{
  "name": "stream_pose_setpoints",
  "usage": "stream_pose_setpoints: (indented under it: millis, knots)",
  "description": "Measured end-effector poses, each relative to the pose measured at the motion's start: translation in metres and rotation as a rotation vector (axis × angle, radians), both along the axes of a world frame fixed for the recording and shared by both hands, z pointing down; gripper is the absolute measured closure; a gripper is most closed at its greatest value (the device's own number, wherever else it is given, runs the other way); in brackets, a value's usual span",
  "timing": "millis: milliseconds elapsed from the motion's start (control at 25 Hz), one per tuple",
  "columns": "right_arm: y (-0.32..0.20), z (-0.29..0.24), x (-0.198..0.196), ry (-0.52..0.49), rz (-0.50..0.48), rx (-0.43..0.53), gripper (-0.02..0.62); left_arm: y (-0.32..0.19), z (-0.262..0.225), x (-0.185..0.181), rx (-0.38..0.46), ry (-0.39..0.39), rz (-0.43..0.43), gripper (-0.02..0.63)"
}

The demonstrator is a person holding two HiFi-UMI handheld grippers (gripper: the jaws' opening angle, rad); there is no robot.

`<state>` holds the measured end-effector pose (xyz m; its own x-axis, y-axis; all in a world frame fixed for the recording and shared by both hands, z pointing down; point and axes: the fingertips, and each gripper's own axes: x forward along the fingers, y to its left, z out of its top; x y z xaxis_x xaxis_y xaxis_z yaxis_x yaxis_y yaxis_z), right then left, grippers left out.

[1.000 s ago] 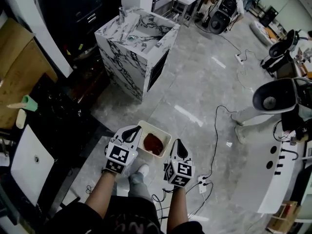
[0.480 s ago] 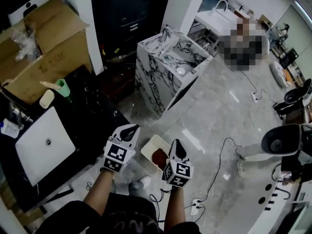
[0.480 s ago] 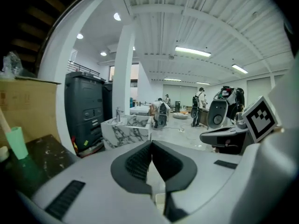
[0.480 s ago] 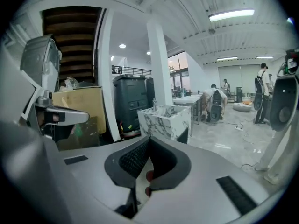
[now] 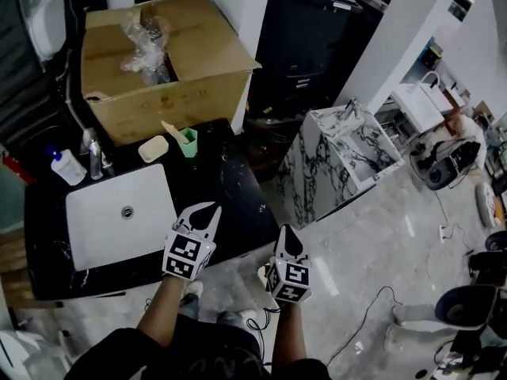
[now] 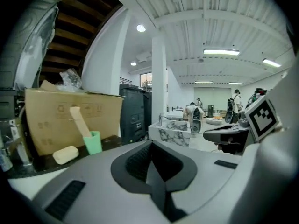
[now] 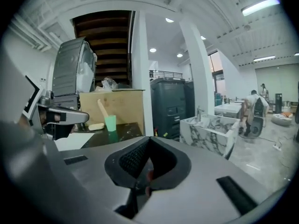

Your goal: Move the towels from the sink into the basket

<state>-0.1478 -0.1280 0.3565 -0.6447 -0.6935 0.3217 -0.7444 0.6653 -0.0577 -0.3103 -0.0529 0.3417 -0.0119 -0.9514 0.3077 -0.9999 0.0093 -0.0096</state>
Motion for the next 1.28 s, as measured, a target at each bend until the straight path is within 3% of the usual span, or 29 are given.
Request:
stream_pose_setpoints:
  millis: [280,600,880,1280]
  knots:
    - [0.036,-0.012,-0.106,-0.008,-0.207,0.051,0.581,0.073,-0.016,-0.097,0.039,-0.023,-0.213,0.591]
    - [0.089,-0.035,-0.183,-0.032,-0.394,0.094,0.581,0.162,-0.036,-0.158,0.083,-0.035,-0.429,0.591]
    - [0.111,-0.052,-0.193,-0.040,-0.465,0.121,0.581,0.204,-0.046,-0.163,0.104,-0.027,-0.533,0.591]
    - [0.115,-0.063,-0.185,-0.041,-0.490,0.149,0.581,0.200,-0.057,-0.146,0.126,-0.048,-0.536,0.591]
